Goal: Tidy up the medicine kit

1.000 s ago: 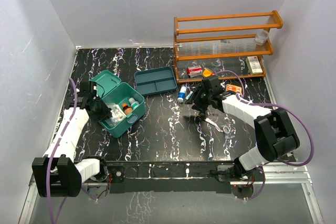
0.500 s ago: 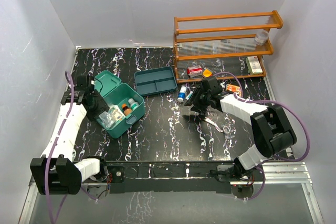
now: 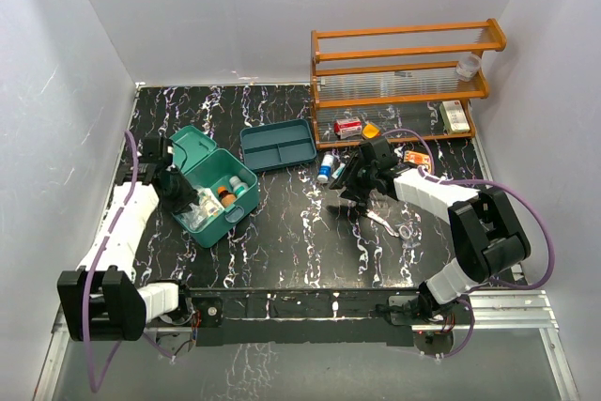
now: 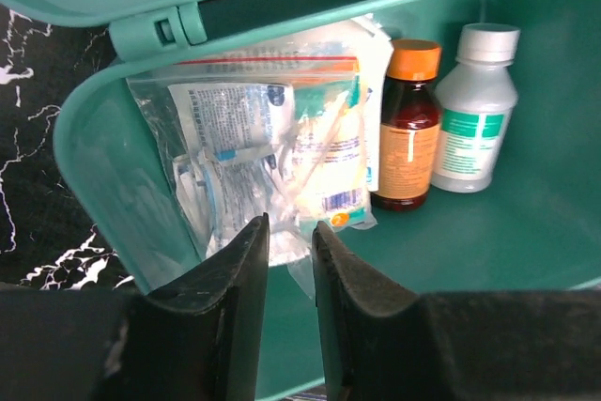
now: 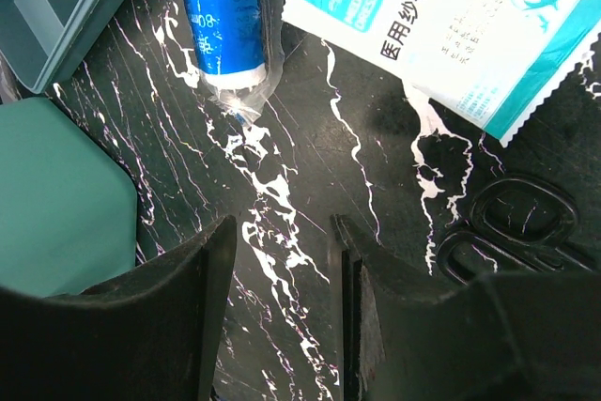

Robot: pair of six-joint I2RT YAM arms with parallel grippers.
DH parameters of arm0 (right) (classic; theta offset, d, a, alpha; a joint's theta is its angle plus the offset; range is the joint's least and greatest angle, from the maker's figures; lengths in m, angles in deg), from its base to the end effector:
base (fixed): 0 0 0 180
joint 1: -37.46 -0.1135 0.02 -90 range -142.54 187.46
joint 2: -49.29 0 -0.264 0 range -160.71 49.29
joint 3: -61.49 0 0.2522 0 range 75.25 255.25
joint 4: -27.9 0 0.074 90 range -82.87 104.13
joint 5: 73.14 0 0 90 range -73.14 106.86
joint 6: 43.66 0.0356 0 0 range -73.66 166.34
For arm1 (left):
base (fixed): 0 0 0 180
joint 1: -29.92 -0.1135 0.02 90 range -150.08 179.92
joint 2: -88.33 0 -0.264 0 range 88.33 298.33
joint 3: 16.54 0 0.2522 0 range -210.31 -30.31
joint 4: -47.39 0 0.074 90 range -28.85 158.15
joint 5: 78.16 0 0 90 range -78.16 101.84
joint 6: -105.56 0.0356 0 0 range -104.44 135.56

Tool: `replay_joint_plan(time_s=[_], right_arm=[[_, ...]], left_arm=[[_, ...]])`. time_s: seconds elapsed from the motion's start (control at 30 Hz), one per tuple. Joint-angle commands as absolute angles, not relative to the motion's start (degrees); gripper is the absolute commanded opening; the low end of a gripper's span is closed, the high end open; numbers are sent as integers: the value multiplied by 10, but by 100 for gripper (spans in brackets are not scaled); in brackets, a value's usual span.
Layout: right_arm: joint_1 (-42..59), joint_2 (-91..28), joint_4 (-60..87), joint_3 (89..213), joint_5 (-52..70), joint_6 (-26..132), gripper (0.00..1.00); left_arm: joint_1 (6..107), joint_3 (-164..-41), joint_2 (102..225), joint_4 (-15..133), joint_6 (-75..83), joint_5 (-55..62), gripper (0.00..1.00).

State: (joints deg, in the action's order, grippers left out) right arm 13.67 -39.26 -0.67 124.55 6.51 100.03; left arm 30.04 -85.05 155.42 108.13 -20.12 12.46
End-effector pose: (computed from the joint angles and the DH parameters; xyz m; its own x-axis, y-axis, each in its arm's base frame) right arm 0.2765 0.1289 0.1806 -0.8362 0.4977 -0.2303 0.3049 0.7710 0.5591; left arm 0.2253 -0.0001 0.2687 -0.6966 -0.5818 -0.4199 -0.5044 0.8133 -0.2900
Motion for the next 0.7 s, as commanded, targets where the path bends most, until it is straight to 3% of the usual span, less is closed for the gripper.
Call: replay_joint_plan(time_s=[0.0, 0.33, 0.67], right_arm=[[135, -380, 19, 1253, 75, 1002, 41], [135, -379, 19, 1252, 80, 1002, 41], [135, -366, 12, 1255, 95, 996, 41]], left_arm=[[297, -826, 1573, 1061, -212, 100, 23], [298, -786, 1608, 987, -236, 59, 24], [298, -801, 1612, 994, -242, 69, 32]])
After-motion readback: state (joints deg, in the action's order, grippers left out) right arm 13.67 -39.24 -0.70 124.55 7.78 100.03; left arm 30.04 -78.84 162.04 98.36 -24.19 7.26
